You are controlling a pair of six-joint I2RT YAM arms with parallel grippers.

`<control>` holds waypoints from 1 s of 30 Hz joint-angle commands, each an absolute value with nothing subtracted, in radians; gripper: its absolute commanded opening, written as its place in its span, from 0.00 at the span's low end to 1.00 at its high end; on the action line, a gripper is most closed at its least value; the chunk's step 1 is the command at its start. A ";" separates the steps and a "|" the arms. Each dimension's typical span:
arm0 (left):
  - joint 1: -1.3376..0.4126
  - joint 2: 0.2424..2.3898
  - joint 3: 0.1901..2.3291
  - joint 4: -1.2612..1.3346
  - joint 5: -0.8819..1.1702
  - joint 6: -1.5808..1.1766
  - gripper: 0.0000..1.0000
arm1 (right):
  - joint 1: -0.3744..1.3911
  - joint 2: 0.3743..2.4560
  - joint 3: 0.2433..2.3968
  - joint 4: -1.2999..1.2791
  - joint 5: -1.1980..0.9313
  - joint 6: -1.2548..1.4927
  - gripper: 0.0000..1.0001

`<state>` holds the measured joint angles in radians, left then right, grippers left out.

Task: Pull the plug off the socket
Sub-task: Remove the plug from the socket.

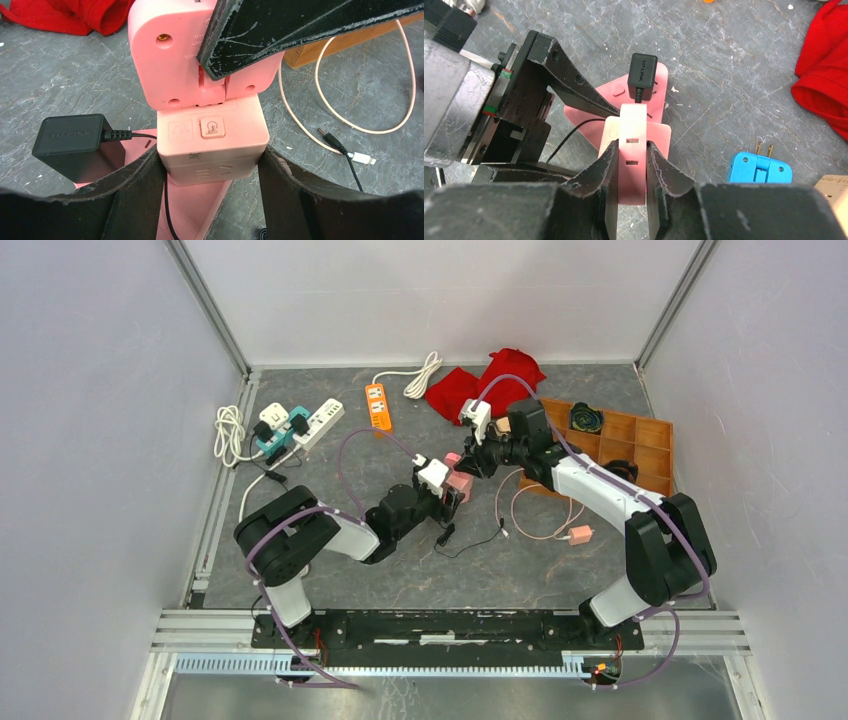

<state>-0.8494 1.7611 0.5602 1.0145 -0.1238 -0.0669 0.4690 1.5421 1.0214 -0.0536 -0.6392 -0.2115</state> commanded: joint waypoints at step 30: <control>-0.804 1.691 0.577 0.697 -0.135 -0.100 0.02 | 0.434 1.396 1.087 -0.075 -0.725 -0.283 0.00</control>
<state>-0.8272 1.7199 0.6090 0.8280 -0.0853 -0.0669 0.4633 1.4368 1.0611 -0.1104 -0.7292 -0.2535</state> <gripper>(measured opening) 0.682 0.261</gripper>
